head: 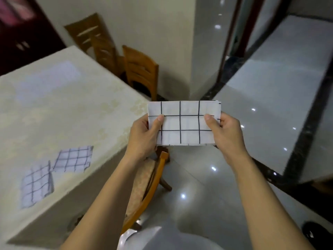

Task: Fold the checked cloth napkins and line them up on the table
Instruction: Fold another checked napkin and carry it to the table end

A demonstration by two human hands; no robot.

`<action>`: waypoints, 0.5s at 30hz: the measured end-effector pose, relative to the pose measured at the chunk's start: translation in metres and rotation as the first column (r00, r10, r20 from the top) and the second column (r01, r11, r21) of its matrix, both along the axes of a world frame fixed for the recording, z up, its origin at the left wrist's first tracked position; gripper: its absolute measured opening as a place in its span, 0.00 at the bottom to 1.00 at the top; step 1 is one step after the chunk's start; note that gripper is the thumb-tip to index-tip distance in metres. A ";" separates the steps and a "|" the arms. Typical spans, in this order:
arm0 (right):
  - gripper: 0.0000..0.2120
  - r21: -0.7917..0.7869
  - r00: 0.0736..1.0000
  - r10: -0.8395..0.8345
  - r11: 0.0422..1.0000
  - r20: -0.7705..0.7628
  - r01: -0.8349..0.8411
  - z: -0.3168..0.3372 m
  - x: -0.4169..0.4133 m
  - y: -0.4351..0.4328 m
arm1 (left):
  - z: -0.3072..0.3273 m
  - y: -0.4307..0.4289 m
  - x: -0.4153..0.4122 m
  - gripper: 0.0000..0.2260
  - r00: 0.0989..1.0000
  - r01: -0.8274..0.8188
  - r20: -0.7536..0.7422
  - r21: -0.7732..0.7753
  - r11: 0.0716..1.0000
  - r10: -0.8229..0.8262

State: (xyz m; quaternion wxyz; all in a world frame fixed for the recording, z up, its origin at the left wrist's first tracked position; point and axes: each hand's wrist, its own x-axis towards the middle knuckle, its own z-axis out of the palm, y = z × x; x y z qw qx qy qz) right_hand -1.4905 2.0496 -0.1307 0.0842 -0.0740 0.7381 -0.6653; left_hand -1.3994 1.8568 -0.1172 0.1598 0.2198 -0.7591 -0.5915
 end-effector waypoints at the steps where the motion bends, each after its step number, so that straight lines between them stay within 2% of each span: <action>1: 0.07 -0.004 0.998 0.055 0.998 0.006 -0.055 -0.004 -0.007 -0.014 | -0.003 -0.010 0.001 0.09 0.998 -0.064 0.003 -0.005 0.998 0.064; 4: 0.06 0.021 0.964 0.262 0.964 0.041 -0.263 -0.018 -0.025 -0.056 | -0.018 -0.045 0.006 0.10 0.972 -0.236 0.002 -0.002 0.972 0.236; 8: 0.10 0.079 0.870 0.486 0.867 0.081 -0.491 -0.028 -0.055 -0.114 | -0.046 -0.092 0.011 0.10 0.924 -0.382 0.031 0.029 0.924 0.381; 12: 0.13 0.139 0.799 0.592 0.787 0.104 -0.602 -0.036 -0.090 -0.172 | -0.075 -0.133 -0.004 0.12 0.893 -0.448 0.073 0.065 0.892 0.443; 15: 0.12 0.178 0.779 0.613 0.759 0.131 -0.627 -0.046 -0.116 -0.216 | -0.087 -0.167 -0.018 0.12 0.877 -0.480 0.057 0.122 0.869 0.477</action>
